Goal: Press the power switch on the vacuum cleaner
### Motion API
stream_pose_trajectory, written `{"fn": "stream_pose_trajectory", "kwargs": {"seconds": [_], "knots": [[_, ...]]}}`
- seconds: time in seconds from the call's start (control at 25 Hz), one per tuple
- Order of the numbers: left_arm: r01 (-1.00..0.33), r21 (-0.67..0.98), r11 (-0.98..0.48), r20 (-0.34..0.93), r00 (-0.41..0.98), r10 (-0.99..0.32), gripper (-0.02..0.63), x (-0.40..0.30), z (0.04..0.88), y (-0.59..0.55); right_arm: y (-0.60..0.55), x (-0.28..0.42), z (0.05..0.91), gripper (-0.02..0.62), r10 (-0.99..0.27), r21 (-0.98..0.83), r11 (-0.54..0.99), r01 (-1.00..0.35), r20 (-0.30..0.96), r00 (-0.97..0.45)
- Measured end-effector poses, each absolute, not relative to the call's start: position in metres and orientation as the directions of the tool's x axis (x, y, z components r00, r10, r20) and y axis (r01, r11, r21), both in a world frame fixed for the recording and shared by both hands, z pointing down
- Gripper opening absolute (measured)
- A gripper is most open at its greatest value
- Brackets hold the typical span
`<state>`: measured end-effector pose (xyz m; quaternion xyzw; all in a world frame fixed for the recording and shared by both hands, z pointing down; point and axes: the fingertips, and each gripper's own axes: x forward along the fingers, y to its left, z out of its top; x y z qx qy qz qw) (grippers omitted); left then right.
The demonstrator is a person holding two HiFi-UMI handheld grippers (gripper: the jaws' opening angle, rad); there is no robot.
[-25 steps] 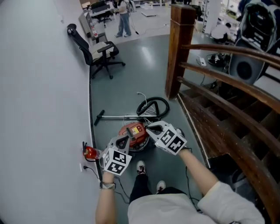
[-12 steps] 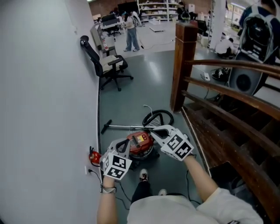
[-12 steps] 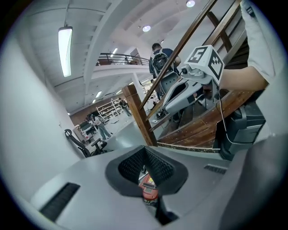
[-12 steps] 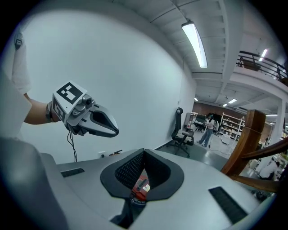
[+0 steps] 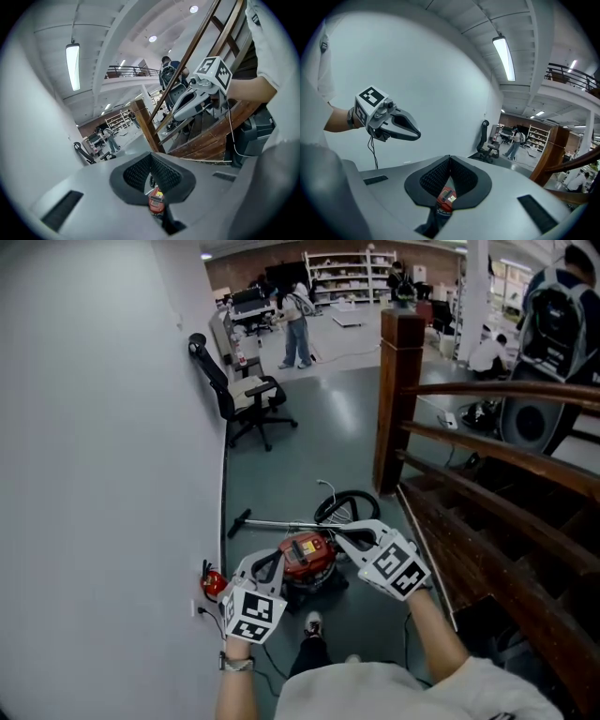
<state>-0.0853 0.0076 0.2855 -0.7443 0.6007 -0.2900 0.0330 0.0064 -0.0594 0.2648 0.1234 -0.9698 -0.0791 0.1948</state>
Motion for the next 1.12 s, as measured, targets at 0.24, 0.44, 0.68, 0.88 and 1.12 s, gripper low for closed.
{"fn": "stream_pose_trajectory", "kwargs": {"seconds": [0.24, 0.44, 0.68, 0.88, 1.12], "knots": [[-0.880, -0.404, -0.250, 0.385, 0.084, -0.919, 0.000, -0.075, 0.270, 0.025, -0.045, 0.034, 0.239, 0.029, -0.273, 0.203, 0.956, -0.214, 0.332, -0.903], [-0.895, -0.397, -0.202, 0.349, 0.056, -0.936, 0.000, -0.074, 0.251, 0.040, -0.027, 0.046, 0.222, 0.029, -0.271, 0.228, 0.952, -0.203, 0.325, -0.906], [-0.916, -0.366, -0.164, 0.322, 0.040, -0.946, 0.002, -0.075, 0.236, 0.058, -0.009, 0.049, 0.207, 0.029, -0.260, 0.212, 0.956, -0.202, 0.299, -0.918], [-0.916, -0.366, -0.163, 0.319, 0.041, -0.947, 0.002, -0.079, 0.235, 0.072, -0.002, 0.045, 0.206, 0.029, -0.260, 0.214, 0.956, -0.202, 0.293, -0.920], [-0.912, -0.373, -0.173, 0.308, 0.054, -0.950, 0.002, -0.088, 0.227, 0.089, 0.017, 0.032, 0.198, 0.029, -0.257, 0.228, 0.954, -0.196, 0.279, -0.925]]}}
